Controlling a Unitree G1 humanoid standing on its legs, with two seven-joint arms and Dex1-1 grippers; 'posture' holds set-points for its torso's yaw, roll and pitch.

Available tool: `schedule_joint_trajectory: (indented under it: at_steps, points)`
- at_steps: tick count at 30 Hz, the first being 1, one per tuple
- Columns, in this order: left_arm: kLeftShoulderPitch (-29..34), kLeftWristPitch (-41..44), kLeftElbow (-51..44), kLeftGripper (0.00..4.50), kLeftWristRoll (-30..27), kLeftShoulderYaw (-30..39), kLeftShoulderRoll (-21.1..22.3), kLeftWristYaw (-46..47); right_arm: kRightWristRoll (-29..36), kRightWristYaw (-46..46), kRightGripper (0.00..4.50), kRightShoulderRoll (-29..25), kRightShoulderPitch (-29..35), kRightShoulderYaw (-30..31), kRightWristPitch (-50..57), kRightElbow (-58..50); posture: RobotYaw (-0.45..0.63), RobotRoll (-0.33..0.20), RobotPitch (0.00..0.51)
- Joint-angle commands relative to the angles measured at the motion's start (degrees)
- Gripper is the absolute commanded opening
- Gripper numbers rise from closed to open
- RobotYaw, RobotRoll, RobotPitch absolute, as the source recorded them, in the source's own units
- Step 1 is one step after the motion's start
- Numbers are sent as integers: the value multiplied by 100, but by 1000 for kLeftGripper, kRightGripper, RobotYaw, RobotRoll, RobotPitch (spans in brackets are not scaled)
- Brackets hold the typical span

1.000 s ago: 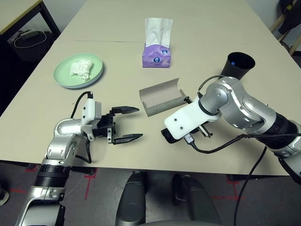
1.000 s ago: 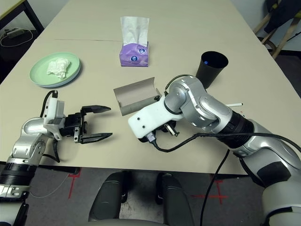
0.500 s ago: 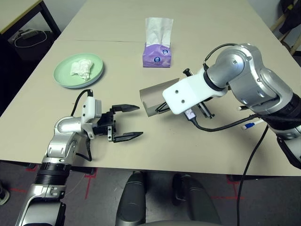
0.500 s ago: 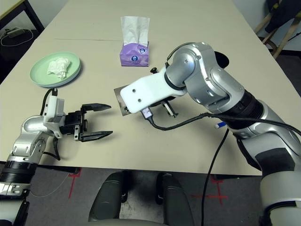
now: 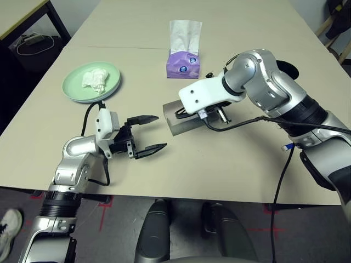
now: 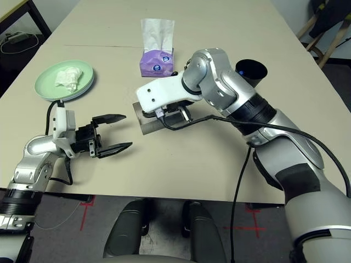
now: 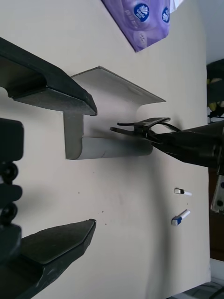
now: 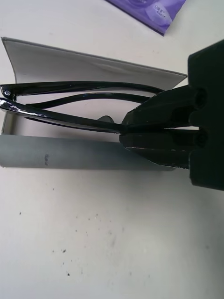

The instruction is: Organize and tidy the items on the table.

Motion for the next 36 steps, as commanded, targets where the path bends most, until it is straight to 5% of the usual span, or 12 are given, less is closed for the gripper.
schedule_joint_trajectory:
  at_steps: [1, 36]
  points:
    - [140, 53, -235, 4500, 50, 9, 54, 62, -69, -28, 14, 93, -104, 55, -135, 148, 287, 0, 186]
    - [245, 213, -538, 4500, 14, -9, 48, 268, -298, 192, 14, 148, 277, 140, 6, 299, 306, 0, 198]
